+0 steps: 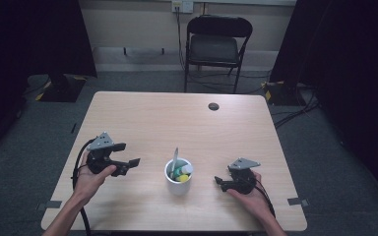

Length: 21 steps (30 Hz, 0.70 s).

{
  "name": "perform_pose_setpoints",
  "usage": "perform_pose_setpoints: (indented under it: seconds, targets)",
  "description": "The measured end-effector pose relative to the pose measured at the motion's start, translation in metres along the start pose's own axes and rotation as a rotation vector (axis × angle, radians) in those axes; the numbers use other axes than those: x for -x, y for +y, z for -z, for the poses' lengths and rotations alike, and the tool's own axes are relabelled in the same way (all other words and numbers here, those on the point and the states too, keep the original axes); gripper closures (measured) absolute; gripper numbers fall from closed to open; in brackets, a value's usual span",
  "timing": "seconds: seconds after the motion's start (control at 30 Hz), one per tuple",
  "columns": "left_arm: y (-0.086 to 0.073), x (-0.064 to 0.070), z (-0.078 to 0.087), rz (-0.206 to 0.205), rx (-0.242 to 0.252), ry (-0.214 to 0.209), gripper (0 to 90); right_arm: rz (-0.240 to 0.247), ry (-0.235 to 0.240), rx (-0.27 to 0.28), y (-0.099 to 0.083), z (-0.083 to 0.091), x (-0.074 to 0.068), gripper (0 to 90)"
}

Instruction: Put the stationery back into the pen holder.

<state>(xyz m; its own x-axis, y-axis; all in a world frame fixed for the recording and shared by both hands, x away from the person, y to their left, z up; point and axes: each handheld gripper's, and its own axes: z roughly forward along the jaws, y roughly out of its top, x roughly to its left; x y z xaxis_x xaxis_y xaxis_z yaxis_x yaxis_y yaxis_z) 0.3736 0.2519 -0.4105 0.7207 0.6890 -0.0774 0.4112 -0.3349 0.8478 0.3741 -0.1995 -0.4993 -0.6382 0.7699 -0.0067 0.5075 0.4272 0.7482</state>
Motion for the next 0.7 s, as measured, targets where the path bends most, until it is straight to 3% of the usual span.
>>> perform_pose_setpoints:
  seconds: [0.23, 0.47, 0.7]
  targets:
    - [-0.019, -0.007, 0.009, 0.007, -0.045, 0.020, 16.2, -0.001, 0.001, 0.001, 0.000, 0.000, 0.000, 28.5]
    - [-0.042, -0.024, 0.012, 0.067, -0.113, 0.110, 16.6, -0.001, 0.001, 0.001, 0.000, 0.000, 0.000, 28.5]
    - [-0.069, -0.038, 0.007, 0.101, -0.172, 0.143, 17.1, -0.001, 0.002, 0.000, 0.000, 0.000, 0.000, 28.5]
